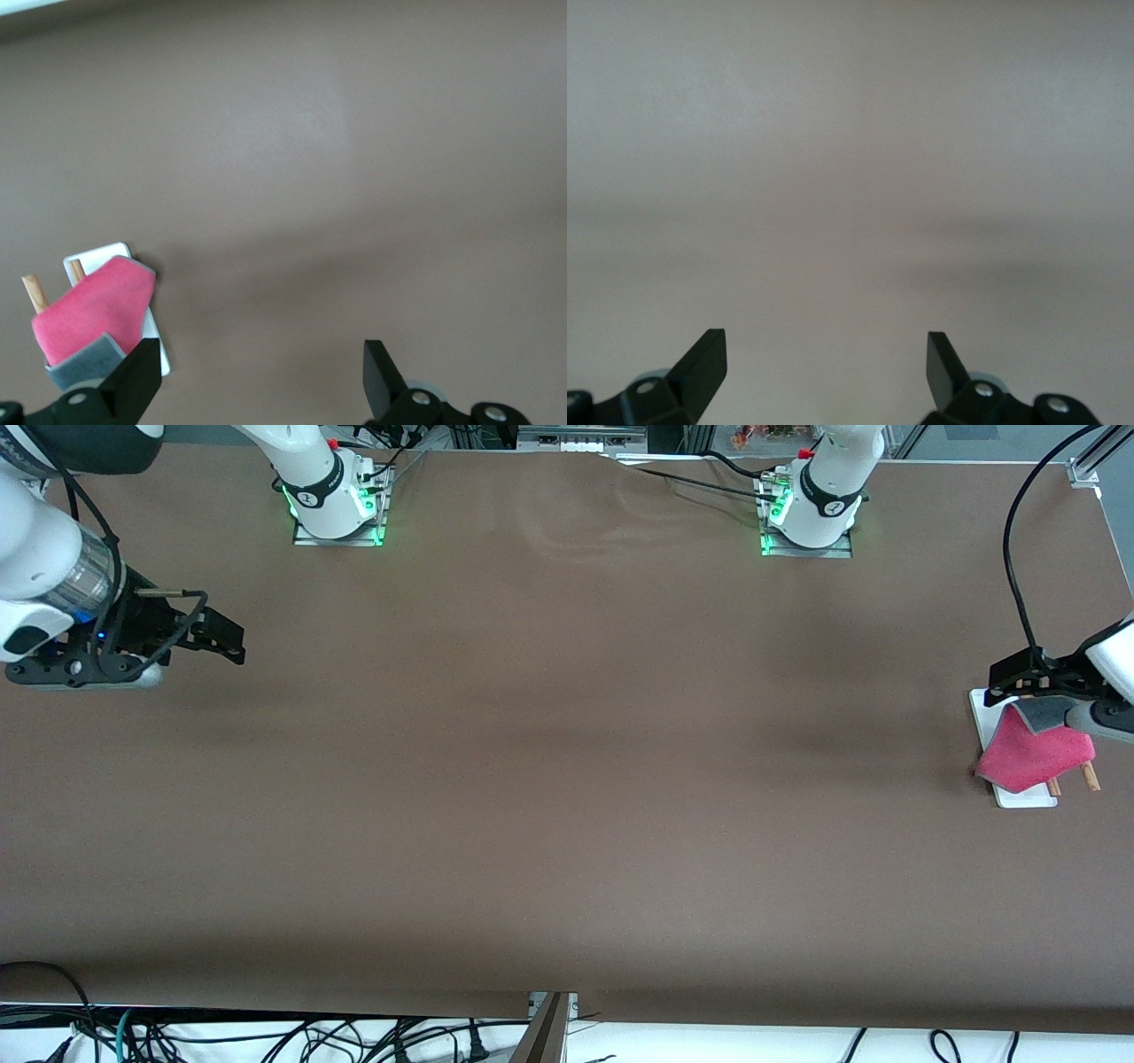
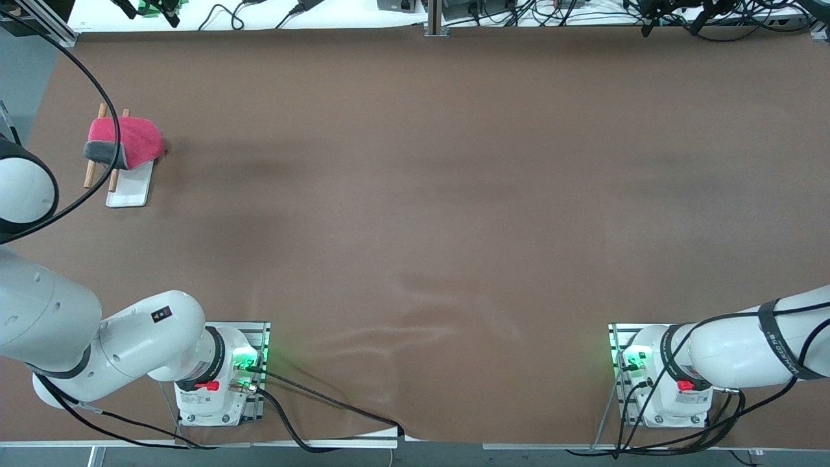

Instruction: Pass towel and hang on rack

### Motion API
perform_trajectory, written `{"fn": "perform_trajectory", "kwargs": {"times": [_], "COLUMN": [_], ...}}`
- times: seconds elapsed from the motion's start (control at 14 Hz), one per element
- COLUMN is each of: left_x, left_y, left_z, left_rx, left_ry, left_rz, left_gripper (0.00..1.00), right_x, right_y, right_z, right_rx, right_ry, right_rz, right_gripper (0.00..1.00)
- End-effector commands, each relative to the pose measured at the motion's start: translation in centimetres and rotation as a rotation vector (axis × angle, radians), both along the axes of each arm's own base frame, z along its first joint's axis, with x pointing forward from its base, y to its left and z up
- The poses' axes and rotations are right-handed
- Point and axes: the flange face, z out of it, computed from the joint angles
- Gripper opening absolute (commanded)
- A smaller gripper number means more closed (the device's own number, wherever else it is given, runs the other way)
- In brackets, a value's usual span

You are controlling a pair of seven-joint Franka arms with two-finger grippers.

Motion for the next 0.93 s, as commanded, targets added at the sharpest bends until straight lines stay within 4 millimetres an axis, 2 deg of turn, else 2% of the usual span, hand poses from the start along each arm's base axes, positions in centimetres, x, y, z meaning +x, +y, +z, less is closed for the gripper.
{"fn": "perform_trajectory", "kwargs": {"times": [0.0, 0.07, 0.21, 0.28, 0.5, 0.85], "left_x": [-1.6, -1.7, -2.5, -3.6, -7.2, -7.2], "left_y": [-1.9, -2.8, -3.0, -3.4, -3.9, -3.9], "left_z": [0.7, 0.6, 0.1, -0.5, -0.7, -0.4], "left_rx": [0.020, 0.032, 0.055, 0.047, -0.016, -0.012], "left_ry": [0.007, 0.009, 0.021, 0.035, 0.013, -0.012], "left_rz": [0.087, 0.123, 0.162, 0.163, 0.185, 0.184], "left_gripper": [1.00, 1.00, 1.00, 1.00, 1.00, 1.00], "right_x": [0.6, 0.6, 0.7, 0.7, 0.5, 0.5], "right_y": [0.3, 0.3, 0.3, 0.3, 0.5, 0.6], "right_z": [0.2, 0.7, 1.5, 1.7, 2.0, 2.1], "right_rx": [0.013, 0.015, 0.017, 0.018, 0.020, 0.022], "right_ry": [-0.005, -0.015, -0.030, -0.032, -0.036, -0.039], "right_rz": [0.015, 0.015, 0.018, 0.020, 0.023, 0.016], "right_gripper": [1.00, 1.00, 1.00, 1.00, 1.00, 1.00]}}
